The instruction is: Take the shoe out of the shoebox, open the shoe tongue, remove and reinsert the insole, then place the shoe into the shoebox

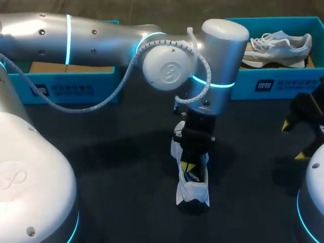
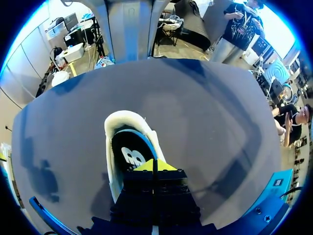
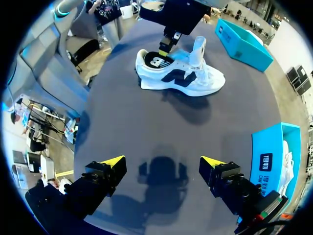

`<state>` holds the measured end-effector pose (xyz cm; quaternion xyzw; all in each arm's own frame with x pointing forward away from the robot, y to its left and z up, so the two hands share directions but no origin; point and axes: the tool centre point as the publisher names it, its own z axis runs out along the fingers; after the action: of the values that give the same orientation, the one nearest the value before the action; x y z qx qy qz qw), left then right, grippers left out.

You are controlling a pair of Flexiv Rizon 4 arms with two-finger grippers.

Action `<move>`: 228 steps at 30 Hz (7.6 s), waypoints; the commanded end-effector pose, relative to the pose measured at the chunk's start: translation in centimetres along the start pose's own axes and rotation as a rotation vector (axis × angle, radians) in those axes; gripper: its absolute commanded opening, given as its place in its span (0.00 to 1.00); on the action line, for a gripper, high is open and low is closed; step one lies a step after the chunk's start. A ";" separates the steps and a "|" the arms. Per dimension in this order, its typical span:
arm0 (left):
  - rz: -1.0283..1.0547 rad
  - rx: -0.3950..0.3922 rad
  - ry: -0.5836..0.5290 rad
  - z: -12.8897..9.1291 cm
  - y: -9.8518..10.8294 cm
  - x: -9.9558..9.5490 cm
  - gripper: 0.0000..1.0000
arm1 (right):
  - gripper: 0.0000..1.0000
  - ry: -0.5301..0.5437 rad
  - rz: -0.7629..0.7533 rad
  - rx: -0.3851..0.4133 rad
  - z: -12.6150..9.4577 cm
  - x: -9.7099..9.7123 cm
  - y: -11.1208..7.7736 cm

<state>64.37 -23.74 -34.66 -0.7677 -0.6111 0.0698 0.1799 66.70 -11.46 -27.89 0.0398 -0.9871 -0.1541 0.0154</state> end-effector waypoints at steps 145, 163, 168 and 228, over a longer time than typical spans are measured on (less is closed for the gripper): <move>-0.073 0.017 -0.203 7.3 -0.6 -4.3 0.00 | 1.00 -0.002 0.001 0.002 0.0 0.1 0.0; -0.072 -0.070 -0.252 3.1 -0.2 -2.5 0.00 | 1.00 -0.002 0.001 0.002 0.0 0.1 0.0; -0.095 -0.072 -0.244 4.5 0.9 -2.7 0.00 | 1.00 -0.002 0.001 0.002 0.0 0.1 0.0; -0.155 -0.224 -0.193 -0.2 3.8 -1.5 0.15 | 1.00 -0.002 0.001 0.002 0.0 0.1 0.0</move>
<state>67.61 -25.92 -36.03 -0.7244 -0.6856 0.0620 0.0370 66.69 -11.46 -27.89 0.0396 -0.9871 -0.1546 0.0153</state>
